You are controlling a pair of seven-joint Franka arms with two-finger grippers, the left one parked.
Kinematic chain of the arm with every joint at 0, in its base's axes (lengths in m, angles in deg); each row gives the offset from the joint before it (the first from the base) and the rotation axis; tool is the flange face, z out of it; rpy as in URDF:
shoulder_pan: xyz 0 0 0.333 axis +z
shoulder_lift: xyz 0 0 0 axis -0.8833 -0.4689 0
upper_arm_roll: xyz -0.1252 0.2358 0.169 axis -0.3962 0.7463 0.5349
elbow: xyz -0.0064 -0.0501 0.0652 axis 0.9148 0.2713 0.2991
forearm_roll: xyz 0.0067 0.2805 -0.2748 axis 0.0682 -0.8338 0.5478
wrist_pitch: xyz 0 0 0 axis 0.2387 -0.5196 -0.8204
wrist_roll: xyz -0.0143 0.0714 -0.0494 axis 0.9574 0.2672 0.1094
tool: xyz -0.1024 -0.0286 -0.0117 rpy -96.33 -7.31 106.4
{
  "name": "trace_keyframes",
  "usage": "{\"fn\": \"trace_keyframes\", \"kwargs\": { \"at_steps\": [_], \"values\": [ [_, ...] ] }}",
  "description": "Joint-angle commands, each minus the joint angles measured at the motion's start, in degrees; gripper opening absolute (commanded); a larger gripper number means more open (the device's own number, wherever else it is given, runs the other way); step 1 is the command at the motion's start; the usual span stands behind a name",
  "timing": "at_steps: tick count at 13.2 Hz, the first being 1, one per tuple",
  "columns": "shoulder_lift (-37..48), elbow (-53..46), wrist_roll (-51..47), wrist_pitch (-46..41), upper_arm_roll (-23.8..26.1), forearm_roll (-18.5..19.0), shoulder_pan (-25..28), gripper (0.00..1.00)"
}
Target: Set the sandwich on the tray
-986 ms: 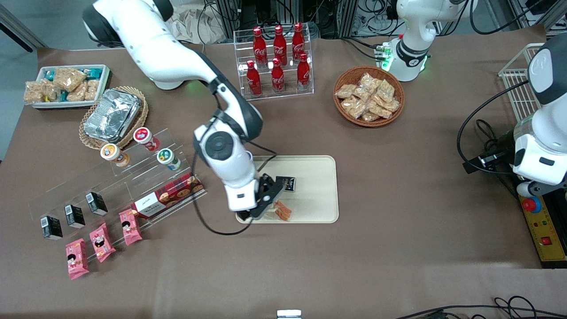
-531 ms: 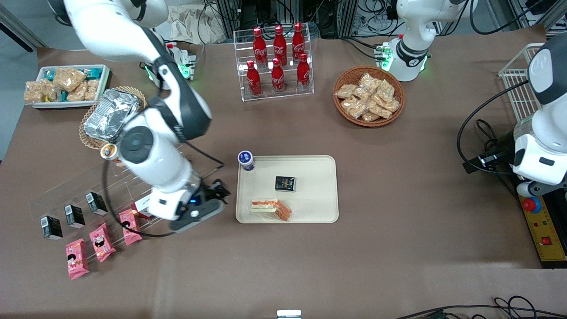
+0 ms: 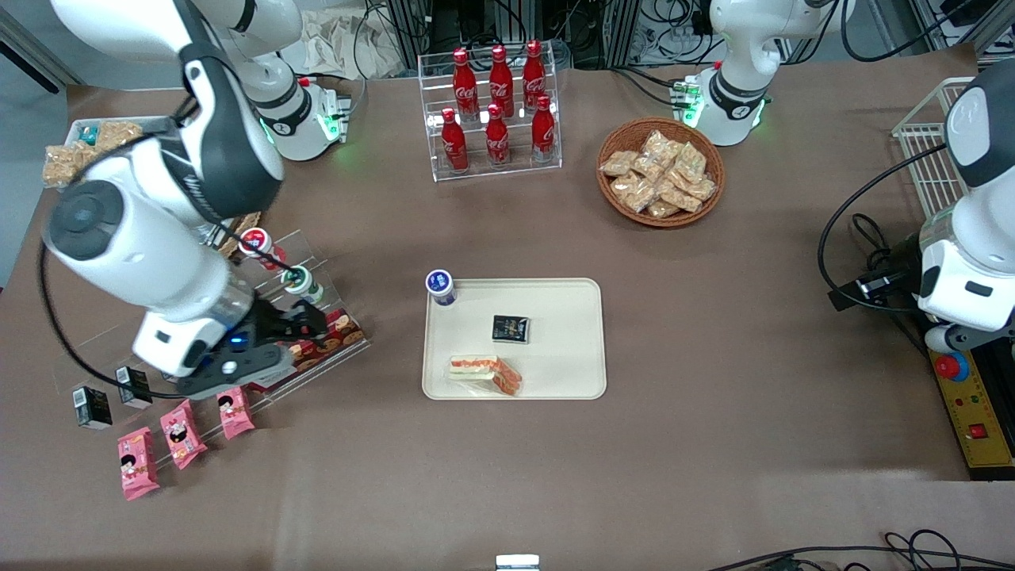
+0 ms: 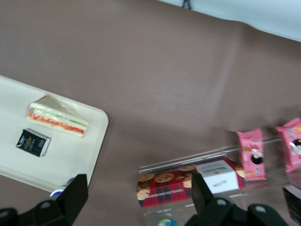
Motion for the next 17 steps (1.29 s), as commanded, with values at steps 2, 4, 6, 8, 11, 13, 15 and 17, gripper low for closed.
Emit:
{"fn": "trace_keyframes", "kwargs": {
  "at_steps": [2, 4, 6, 8, 11, 13, 15, 17],
  "values": [
    [5.23, 0.91, -2.70, -6.66, -3.95, -1.22, -1.55, 0.98],
    [6.55, 0.91, -2.79, -9.57, -7.21, -1.31, -1.55, 0.98],
    [7.26, 0.91, -2.62, -11.68, -10.11, -0.96, -1.55, 0.98],
    [7.35, 0.82, -2.36, -13.53, -12.31, -1.14, -1.64, 0.98],
    [7.35, 0.91, -2.00, -13.89, -14.86, -1.31, -1.73, 0.98],
    [7.17, 0.91, -1.83, -13.89, -15.31, -1.49, -2.95, 0.98],
    [6.73, 1.26, -0.52, -13.89, -15.31, -1.49, -4.18, 0.98],
    [5.51, 1.35, 0.81, -13.71, -15.31, -1.58, -4.27, 0.98]
  ]
}}
